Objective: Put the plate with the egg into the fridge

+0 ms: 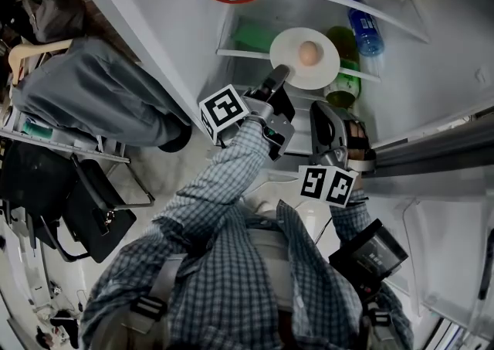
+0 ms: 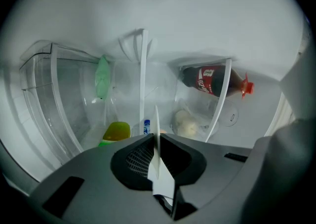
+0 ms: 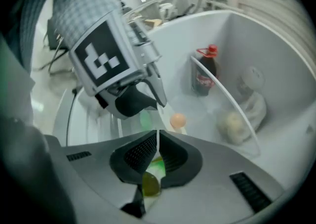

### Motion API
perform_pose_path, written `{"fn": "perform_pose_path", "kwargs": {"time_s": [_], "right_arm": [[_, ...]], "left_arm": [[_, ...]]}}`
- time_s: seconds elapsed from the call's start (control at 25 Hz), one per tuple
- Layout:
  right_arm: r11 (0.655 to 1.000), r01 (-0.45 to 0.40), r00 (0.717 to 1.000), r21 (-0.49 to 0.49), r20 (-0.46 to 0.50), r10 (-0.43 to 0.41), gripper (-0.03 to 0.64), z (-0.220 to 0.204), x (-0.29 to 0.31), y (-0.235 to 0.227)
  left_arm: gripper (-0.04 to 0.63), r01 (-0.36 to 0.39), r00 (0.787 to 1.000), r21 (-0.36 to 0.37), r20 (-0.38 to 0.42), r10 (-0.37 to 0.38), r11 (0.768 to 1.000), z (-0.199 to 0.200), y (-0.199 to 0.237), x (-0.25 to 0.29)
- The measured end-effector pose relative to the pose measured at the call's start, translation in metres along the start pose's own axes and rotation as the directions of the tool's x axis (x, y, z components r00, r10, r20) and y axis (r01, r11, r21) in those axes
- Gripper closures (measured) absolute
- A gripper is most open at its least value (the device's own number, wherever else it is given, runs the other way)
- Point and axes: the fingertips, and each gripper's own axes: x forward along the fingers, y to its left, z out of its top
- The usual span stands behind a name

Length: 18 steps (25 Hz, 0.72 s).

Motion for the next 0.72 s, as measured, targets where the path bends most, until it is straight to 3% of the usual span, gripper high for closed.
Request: {"fn": "perform_pose_path", "kwargs": {"time_s": [0.04,0.12,0.2,0.32,0.44,0.52,0.6,0.64,0.72], "right_arm": [[0.99,-0.021,1.0,0.139,0.021,0.018,0.597,0.001,-0.001,-0.001],[0.908,-0.075,0.996,0.411,0.076,0.048,0.597,0.005,-0.003,-0.004],[0.76,-0.148,0.987,0.632,0.142,0.074,0.597,0.007,-0.002,-0.008],[0.478,-0.279,0.959,0.833,0.271,0.087,0.595,0.007,-0.002,-0.009],[0.174,-0.399,0.916,0.9,0.4,0.032,0.594,0.01,-0.002,-0.016],[0.001,-0.424,0.905,0.906,0.424,-0.034,0.586,0.004,0.001,-0.023],[-0.129,-0.434,0.901,0.892,0.425,-0.089,0.553,-0.002,0.003,-0.028],[-0.178,-0.438,0.899,0.881,0.425,-0.111,0.54,-0.005,0.004,-0.031],[-0.242,-0.447,0.894,0.861,0.422,-0.147,0.514,-0.01,0.005,-0.038]], "left_arm": [[0.555,0.0,1.0,-0.003,0.005,0.0,1.0,0.001,0.0,-0.001],[0.555,0.005,1.0,-0.007,0.013,-0.004,1.0,0.004,0.0,-0.003],[0.555,0.012,1.0,-0.011,0.02,-0.012,1.0,0.005,0.0,-0.004],[0.555,0.021,1.0,-0.011,0.021,-0.021,1.0,0.006,0.0,-0.006],[0.555,0.032,0.999,-0.007,0.011,-0.032,0.999,0.006,-0.001,-0.008],[0.555,0.044,0.999,-0.019,0.009,-0.044,0.999,0.005,-0.003,-0.01],[0.555,0.061,0.998,-0.028,0.01,-0.061,0.998,0.004,-0.006,-0.011],[0.555,0.069,0.998,-0.029,0.01,-0.069,0.997,0.004,-0.008,-0.011],[0.555,0.086,0.996,-0.031,0.009,-0.086,0.996,0.003,-0.011,-0.011]]}}
